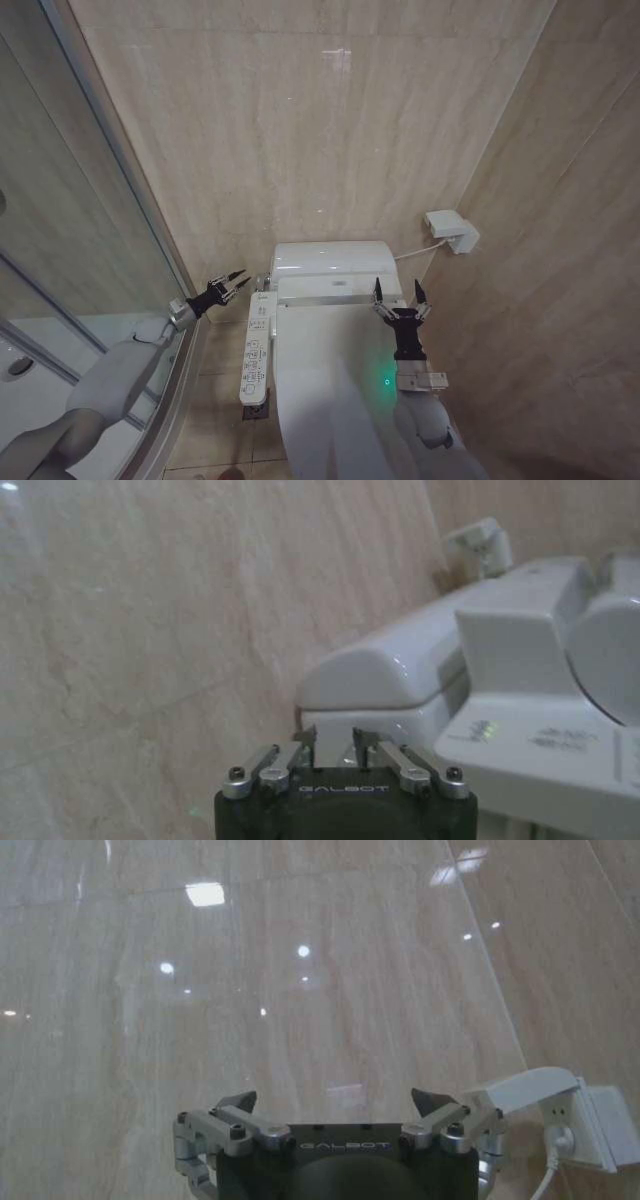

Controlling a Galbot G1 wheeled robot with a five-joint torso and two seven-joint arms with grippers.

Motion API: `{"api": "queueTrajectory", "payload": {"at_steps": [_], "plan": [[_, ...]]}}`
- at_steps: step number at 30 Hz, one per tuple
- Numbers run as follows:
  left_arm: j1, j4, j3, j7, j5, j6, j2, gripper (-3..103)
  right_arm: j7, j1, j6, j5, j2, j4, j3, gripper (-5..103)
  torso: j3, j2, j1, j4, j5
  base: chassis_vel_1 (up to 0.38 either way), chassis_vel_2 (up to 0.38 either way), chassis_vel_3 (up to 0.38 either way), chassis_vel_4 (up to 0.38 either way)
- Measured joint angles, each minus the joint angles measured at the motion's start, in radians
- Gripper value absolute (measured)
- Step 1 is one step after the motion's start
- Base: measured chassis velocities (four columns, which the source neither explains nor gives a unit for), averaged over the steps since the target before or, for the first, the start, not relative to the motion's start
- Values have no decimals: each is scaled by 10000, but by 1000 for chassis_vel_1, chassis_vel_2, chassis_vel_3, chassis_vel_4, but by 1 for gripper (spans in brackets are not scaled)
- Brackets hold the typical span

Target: Open the toilet lid, clean the toilet bowl with a toilet brush, close the toilet lid, and flush.

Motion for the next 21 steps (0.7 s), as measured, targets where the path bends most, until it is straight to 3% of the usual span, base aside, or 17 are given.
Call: {"api": "queueTrajectory", "payload": {"at_steps": [1,8,9,21], "plan": [[-48,55,91,145,-1,-15,-3,19,0,-8,4,-4,14,-1,-1,100,0,0,0,0,0,0,0,0,0],[-150,351,293,694,241,-119,-265,19,3,-50,25,-11,10,-3,5,100,0,0,0,-7,-2,0,0,0,0],[-171,442,305,731,364,-144,-312,0,5,-60,34,-5,3,-2,12,100,0,0,0,-7,-1,0,0,0,0],[-334,726,260,656,578,-161,-470,0,12,-14,61,33,-5,-88,10,100,0,1,0,-3,0,0,0,0,0]]}}
